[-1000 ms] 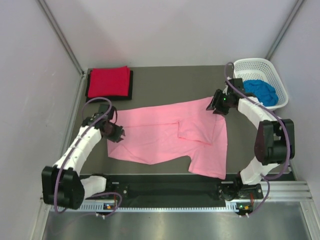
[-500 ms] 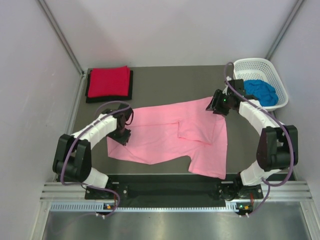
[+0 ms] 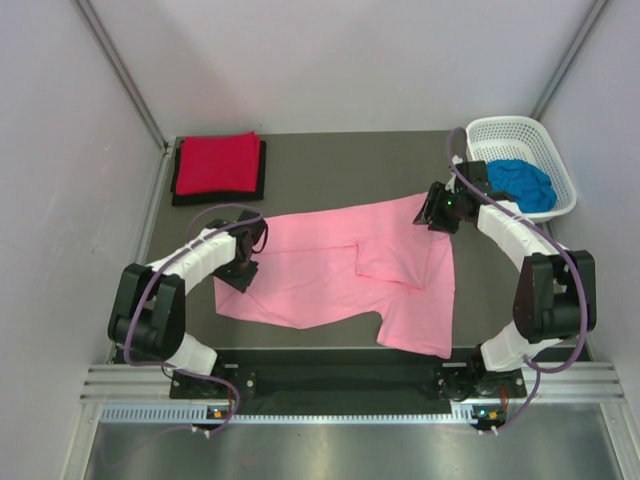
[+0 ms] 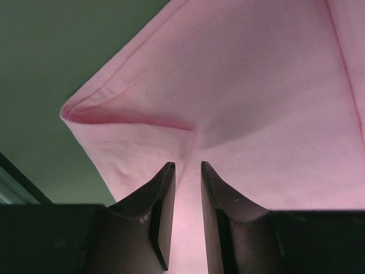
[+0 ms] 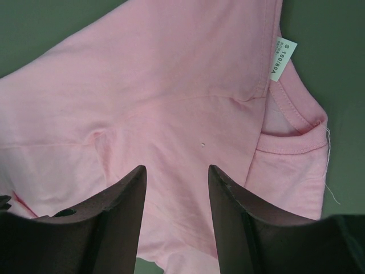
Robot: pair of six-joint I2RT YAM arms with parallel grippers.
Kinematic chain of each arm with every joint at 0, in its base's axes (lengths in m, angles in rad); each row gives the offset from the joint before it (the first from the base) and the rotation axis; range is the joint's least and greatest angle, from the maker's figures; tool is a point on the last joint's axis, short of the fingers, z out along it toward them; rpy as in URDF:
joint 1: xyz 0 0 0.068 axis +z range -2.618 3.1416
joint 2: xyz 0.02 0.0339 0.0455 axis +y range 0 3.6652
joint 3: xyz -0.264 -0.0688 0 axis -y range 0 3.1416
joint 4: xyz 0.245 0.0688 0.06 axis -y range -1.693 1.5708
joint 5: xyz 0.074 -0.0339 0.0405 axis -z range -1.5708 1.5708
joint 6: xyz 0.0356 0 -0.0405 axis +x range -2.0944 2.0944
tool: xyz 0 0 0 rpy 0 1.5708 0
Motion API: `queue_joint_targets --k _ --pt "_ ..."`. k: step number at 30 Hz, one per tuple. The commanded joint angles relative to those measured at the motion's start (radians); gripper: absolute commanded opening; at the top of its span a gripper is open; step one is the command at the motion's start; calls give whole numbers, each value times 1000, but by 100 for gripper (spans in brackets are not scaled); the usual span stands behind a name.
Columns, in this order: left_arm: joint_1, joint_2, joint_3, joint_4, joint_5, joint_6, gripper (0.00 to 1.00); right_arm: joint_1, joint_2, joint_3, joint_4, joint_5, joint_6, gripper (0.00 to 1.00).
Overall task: Fold and stack the t-shirts
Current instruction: Fold the tshirt
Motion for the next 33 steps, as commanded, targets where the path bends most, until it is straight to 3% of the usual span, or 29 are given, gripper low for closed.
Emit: queue_joint_targets --k 1,12,17,24,28,33 --pt "-3 33 25 -22 -45 -23 30 -4 -42 17 3 20 -17 48" --pt "-3 79 -18 39 -17 3 23 -3 -41 0 9 28 -20 48" --pt "-3 56 -6 5 -38 11 0 -4 -50 0 2 34 -20 48" --pt "-3 -18 -21 2 -69 15 0 -6 -76 -12 -12 55 -12 48" --pt "-3 -65 0 -32 -111 0 0 -29 -111 -17 -110 103 46 48" --pt "-3 -128 23 -27 -130 33 0 -88 -223 -152 -152 129 178 50"
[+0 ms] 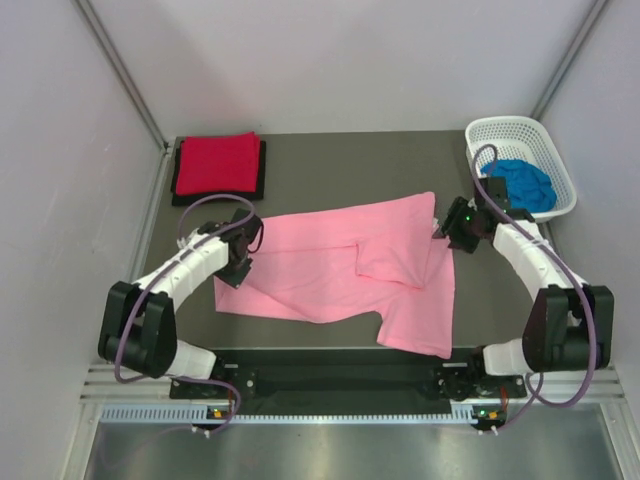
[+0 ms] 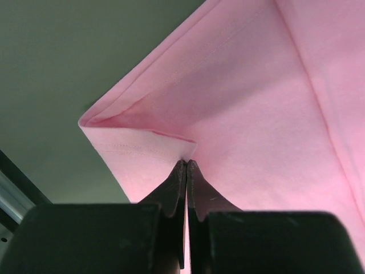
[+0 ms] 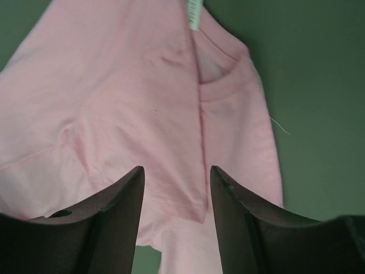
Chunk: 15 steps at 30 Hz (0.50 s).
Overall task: Fold and stack the t-shirts
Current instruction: Fold the tshirt
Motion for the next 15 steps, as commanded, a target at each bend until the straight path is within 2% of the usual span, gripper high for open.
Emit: queue_joint_targets --k 1,4,5,8,15 --pt "-3 -63 31 -18 -51 17 0 -51 -86 -76 -100 41 105 50" --pt "-3 -104 10 22 -55 41 0 -57 -82 -132 -206 159 171 50" --pt "-3 -114 2 38 -54 47 0 -97 -77 -153 -231 204 192 49" --pt "-3 -132 -25 93 -46 84 0 -145 -82 -210 -225 268 191 47" --pt "-3 -117 -7 131 -32 136 0 -185 -180 -328 -70 189 180 45"
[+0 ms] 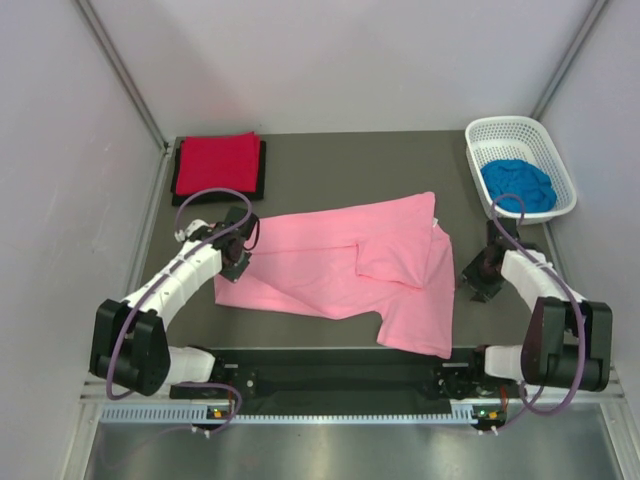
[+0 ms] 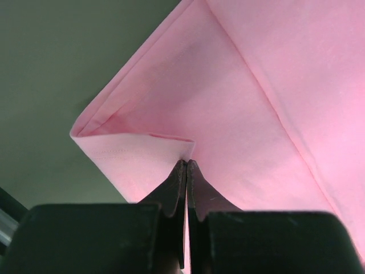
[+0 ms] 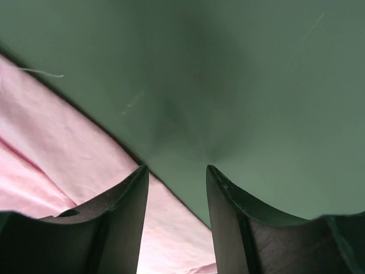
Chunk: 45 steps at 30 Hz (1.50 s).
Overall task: Fold and stack the t-shirts
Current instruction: Fold the tshirt
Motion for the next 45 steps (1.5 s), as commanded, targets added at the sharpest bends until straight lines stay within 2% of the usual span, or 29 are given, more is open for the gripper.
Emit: queue_joint_targets --k 1,8,19,26,29,32,33,39,41,45 --pt "-3 -5 5 52 -6 35 0 -6 -81 -27 106 -27 13 45" --pt "-3 -23 -20 63 -1 33 0 -5 -153 -57 135 -51 40 45" --pt "-3 -45 -26 62 -27 32 0 3 -73 -129 267 -137 48 45" --pt "-3 -57 -24 59 -33 36 0 6 -56 -156 296 -105 60 44" --pt "-3 -71 -21 55 -42 36 0 6 -55 -164 310 -113 60 38" --pt "-3 -83 -17 49 -47 36 0 8 -61 -166 313 -119 66 26" --pt "-3 -85 -15 48 -47 35 0 8 -62 -166 312 -121 69 20" --pt "-3 -94 -12 48 -43 32 0 23 -62 -158 307 -130 85 6" --pt "-3 -94 -10 49 -41 35 0 21 -68 -153 295 -121 85 7" --pt "-3 -94 -13 48 -39 42 0 23 -96 -150 240 -96 91 25"
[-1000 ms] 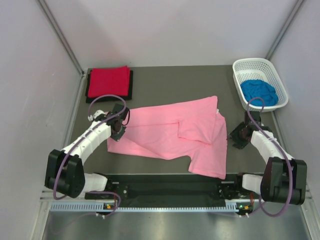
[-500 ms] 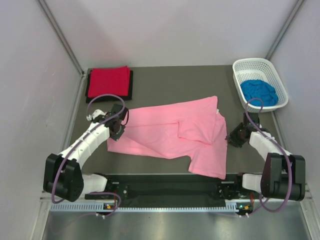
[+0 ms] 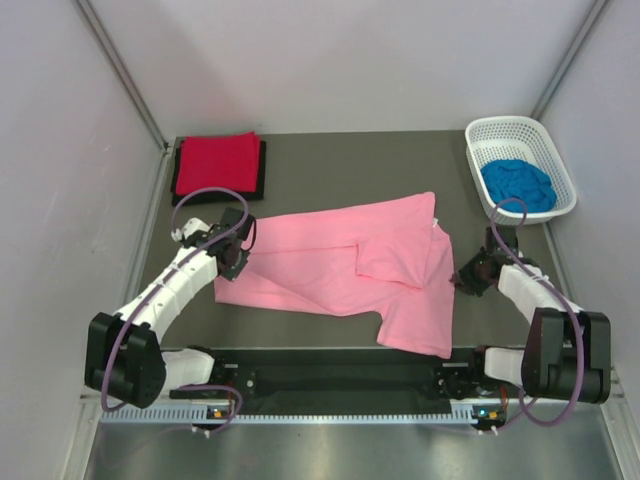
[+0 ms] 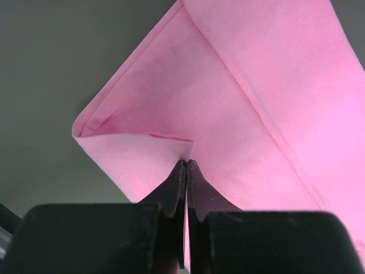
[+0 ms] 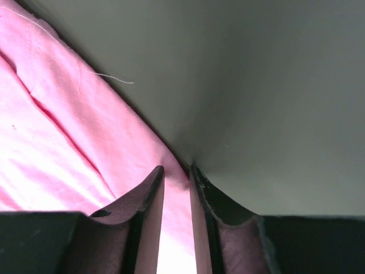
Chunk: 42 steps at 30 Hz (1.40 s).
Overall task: Fold and stack the t-shirts
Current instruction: Fold the tshirt
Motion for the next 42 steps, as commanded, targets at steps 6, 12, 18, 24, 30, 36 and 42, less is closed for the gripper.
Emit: queue_joint_targets --k 6,12,18,24,30,36,42 --pt "-3 -38 0 7 -30 14 0 11 -42 -8 -83 56 -3 31" --pt "-3 -35 2 7 -26 13 0 15 -26 -51 -16 10 -1 31" --pt "-3 -43 2 0 -32 9 0 14 3 -54 21 -10 -17 22" --pt "-3 -59 20 -30 -93 3 0 15 -25 -28 -17 -1 -37 0" --pt "-2 -92 32 -61 -162 -6 0 14 -89 29 -38 2 -61 0" --pt "-2 -73 31 -50 -159 -10 0 15 -95 83 -14 -37 -83 0" --pt "3 -53 46 -58 -174 -15 0 17 -77 121 -6 -40 -89 0"
